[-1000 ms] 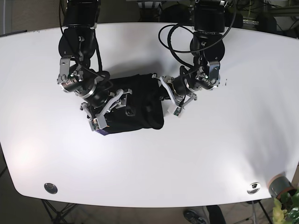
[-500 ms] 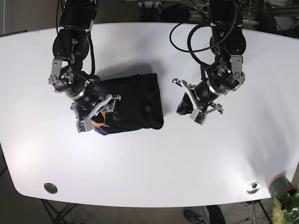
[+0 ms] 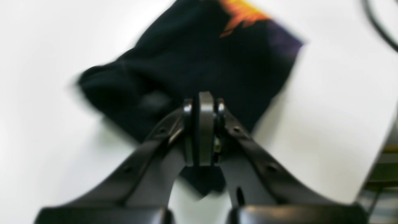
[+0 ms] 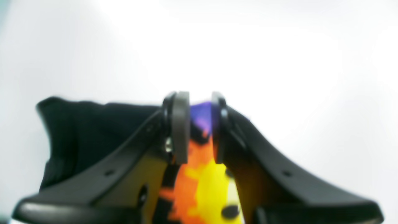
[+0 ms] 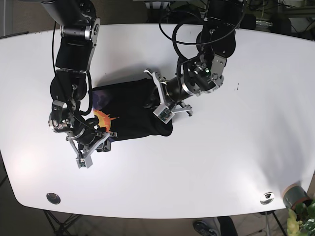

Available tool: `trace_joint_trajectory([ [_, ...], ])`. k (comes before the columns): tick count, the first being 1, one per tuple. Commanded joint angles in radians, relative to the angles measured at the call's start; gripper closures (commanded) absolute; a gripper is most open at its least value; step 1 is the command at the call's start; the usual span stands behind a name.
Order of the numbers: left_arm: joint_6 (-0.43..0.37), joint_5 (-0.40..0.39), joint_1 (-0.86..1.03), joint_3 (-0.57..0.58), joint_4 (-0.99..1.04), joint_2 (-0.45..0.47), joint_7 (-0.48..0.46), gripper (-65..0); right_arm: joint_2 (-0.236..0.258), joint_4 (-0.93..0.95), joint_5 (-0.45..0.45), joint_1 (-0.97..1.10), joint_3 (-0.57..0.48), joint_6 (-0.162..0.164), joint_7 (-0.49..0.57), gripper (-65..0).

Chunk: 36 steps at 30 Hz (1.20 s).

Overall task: Fold the T-shirt properly
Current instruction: 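Flip the folded black bundle over with both grippers, sun print up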

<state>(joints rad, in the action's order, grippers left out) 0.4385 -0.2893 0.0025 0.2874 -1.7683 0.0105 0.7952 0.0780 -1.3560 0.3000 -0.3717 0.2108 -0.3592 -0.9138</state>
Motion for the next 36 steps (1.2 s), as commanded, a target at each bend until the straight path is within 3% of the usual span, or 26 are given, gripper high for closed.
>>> trace_joint_trajectory([
  [1, -0.017, -0.011, -0.032, 0.026, 0.046, -0.024, -0.023, 0.0, 0.007, 0.06, -0.009, -0.031, -0.001, -0.005, 0.074, -10.8],
  [13, -0.023, -0.012, -0.066, 0.043, 0.249, -0.014, -0.115, 0.0, 0.027, 0.28, -0.031, -0.023, -0.003, -0.005, 0.273, -10.8],
  [18, -0.023, -0.014, -0.066, 0.042, 0.327, 0.044, -0.121, 0.0, 0.03, 0.298, -0.026, -0.005, -0.003, -0.007, 0.286, -10.8],
  [21, -0.023, -0.012, -0.077, 0.017, 0.396, 0.073, -0.17, 0.0, 0.03, 0.298, -0.029, -0.005, 0.003, -0.007, 0.286, -10.6],
  [28, -0.02, -0.012, -0.16, 0.008, 0.542, 0.098, -0.199, 0.0, 0.049, 0.298, -0.025, -0.005, -0.001, -0.008, 0.286, -10.5],
  [32, -0.02, -0.012, -0.232, 0.009, 0.606, 0.119, -0.201, 0.0, 0.052, 0.296, -0.025, 0.004, 0.003, -0.056, 0.278, -10.3],
  [36, -0.02, -0.012, -0.329, 0.011, 0.704, 0.122, -0.202, 0.0, 0.052, 0.247, -0.025, 0.046, 0.003, -0.07, 0.278, -10.3],
])
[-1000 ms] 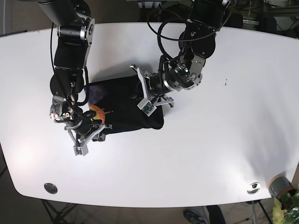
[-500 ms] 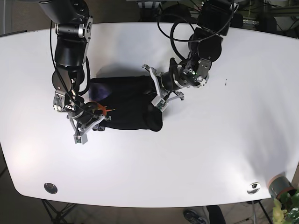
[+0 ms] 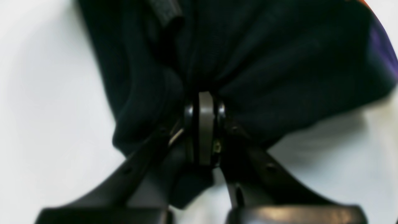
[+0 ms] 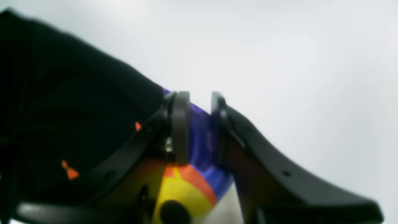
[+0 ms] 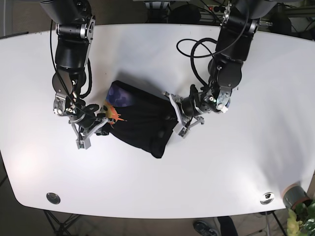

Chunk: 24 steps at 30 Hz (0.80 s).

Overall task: Fold the T-shirt properly
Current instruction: 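Flip the folded black bundle over with both grippers, sun print up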

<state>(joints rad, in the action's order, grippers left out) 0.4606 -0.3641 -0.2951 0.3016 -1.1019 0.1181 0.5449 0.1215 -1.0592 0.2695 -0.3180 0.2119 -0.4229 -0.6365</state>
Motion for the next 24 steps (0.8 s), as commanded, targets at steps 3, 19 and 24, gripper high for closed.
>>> trace_joint_trajectory([
  [3, -0.044, 0.063, -0.102, -0.003, 0.115, 0.015, 0.045, 0.0, 0.008, -0.128, 0.006, 0.052, -0.002, -0.006, -0.001, -10.3],
  [19, -0.044, 0.063, -0.286, -0.002, 0.421, 0.01, -0.188, 0.0, -0.065, -0.405, 0.007, 0.276, -0.07, -0.004, -0.059, -10.3],
  [24, -0.044, 0.058, -0.292, -0.002, 0.417, 0.009, -0.19, 0.0, -0.089, -0.45, 0.007, 0.31, -0.148, 0.002, -0.059, -10.3],
])
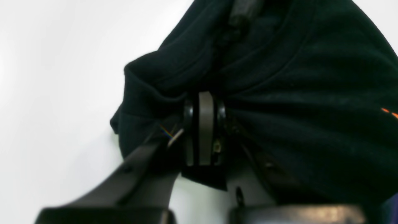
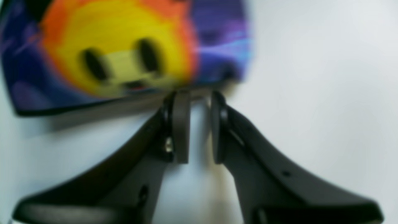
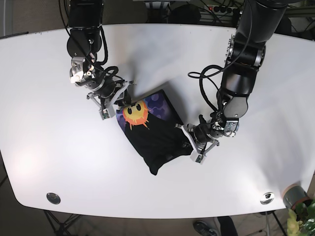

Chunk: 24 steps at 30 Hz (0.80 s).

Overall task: Fold the T-shirt properly
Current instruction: 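Flip the folded black bundle over with both grippers, sun print up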

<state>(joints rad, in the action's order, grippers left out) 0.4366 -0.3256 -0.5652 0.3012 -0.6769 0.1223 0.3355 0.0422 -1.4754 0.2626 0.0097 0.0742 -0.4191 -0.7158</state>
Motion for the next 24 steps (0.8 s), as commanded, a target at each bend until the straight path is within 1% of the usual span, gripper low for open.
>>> trace_joint_trajectory([
  [1, -0.02, 0.019, -0.022, -0.001, -0.016, 0.004, 0.021, 0.0, -0.015, -0.038, 0.014, -0.015, -0.017, -0.002, 0.02, -10.3],
  [5, -0.02, 0.021, -0.014, -0.001, -0.056, 0.004, 0.024, 0.0, -0.029, -0.043, 0.005, -0.004, -0.032, 0.004, 0.02, -10.1],
  [7, -0.02, 0.023, -0.013, -0.001, -0.068, 0.006, 0.024, 0.0, -0.028, -0.049, 0.011, -0.004, -0.027, 0.047, 0.02, -10.1],
  [9, -0.02, 0.023, -0.013, -0.001, -0.068, 0.007, 0.024, 0.0, -0.017, -0.064, 0.013, -0.004, -0.015, 0.068, 0.02, -10.1],
  [10, -0.02, 0.023, -0.013, -0.001, -0.068, 0.009, 0.024, 0.0, -0.001, -0.078, 0.013, -0.004, 0.003, 0.072, 0.02, -10.1],
  [13, -0.02, 0.023, -0.013, -0.001, -0.065, 0.01, 0.024, 0.0, 0.014, -0.092, 0.014, -0.026, 0.051, 0.07, 0.02, -10.6],
  [17, -0.02, 0.023, -0.011, -0.001, -0.065, 0.012, 0.024, 0.0, 0.048, -0.041, 0.014, -0.093, 0.091, 0.07, 0.0, -10.3],
  [24, -0.02, 0.021, 0.024, -0.001, -0.066, 0.007, 0.024, 0.0, 0.052, 0.149, 0.008, -0.233, 0.091, 0.068, 0.005, -10.1],
])
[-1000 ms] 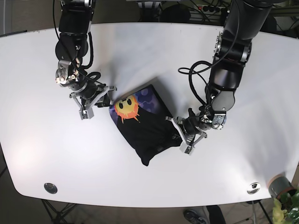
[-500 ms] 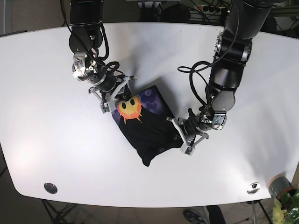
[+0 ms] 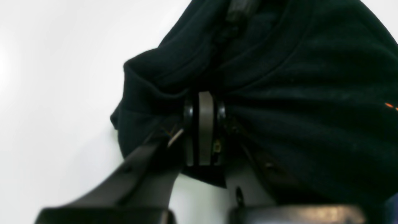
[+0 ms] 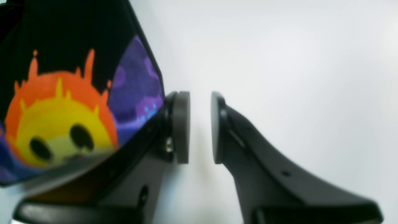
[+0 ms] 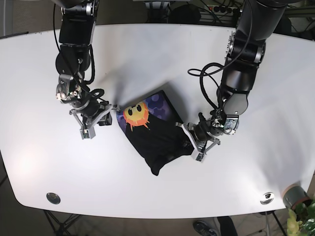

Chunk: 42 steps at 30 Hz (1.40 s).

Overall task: Fold the T-shirt properly
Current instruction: 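Flip the folded black bundle over with both grippers, sun print up, then square the folded bundle with both grippers and release it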

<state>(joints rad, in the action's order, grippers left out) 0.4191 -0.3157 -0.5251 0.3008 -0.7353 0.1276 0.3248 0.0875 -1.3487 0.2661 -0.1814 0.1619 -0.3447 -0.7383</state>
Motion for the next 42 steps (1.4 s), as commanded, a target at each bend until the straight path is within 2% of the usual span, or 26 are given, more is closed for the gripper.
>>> trace_joint_trajectory([
  [1, -0.002, 0.013, -0.016, -0.001, -0.008, 0.002, 0.035, 0.0, 0.005, 0.05, 0.003, -0.057, 0.003, -0.006, 0.038, -10.1],
  [6, -0.002, 0.01, -0.016, -0.001, -0.008, 0.001, 0.035, 0.0, 0.004, 0.145, 0.003, -0.097, 0.001, -0.006, 0.11, -10.1],
  [10, -0.002, 0.01, -0.016, -0.001, -0.008, 0.001, 0.035, 0.0, -0.002, 0.156, 0.003, -0.097, -0.002, -0.006, 0.11, -10.1],
  [16, -0.002, 0.01, -0.017, -0.001, -0.008, 0.001, 0.033, 0.0, -0.001, 0.154, 0.009, -0.051, -0.097, -0.006, 0.13, -10.1],
  [21, -0.001, 0.011, -0.02, -0.001, -0.008, 0.001, 0.03, 0.0, -0.007, 0.081, 0.011, 0.006, -0.123, -0.006, 0.138, -10.1],
  [24, -0.001, 0.013, -0.023, -0.001, -0.008, 0.001, 0.027, 0.0, -0.041, 0.005, 0.006, 0.053, -0.123, -0.006, 0.138, -10.1],
  [29, -0.001, 0.014, -0.033, -0.001, -0.008, -0.001, 0.027, 0.0, -0.05, -0.082, 0.011, 0.104, -0.123, -0.004, 0.075, -10.1],
  [34, -0.001, 0.014, -0.059, -0.001, -0.002, -0.018, 0.027, 0.0, -0.082, -0.173, 0.009, 0.171, -0.123, -0.001, 0.05, -10.1],
  [38, -0.001, 0.014, -0.063, -0.001, -0.007, -0.019, 0.027, 0.0, -0.108, -0.189, 0.009, 0.198, -0.132, -0.001, 0.049, -10.1],
  [42, -0.001, 0.014, -0.082, -0.001, -0.007, -0.019, 0.027, 0.0, -0.108, -0.186, 0.005, 0.198, -0.134, -0.001, 0.049, -10.1],
])
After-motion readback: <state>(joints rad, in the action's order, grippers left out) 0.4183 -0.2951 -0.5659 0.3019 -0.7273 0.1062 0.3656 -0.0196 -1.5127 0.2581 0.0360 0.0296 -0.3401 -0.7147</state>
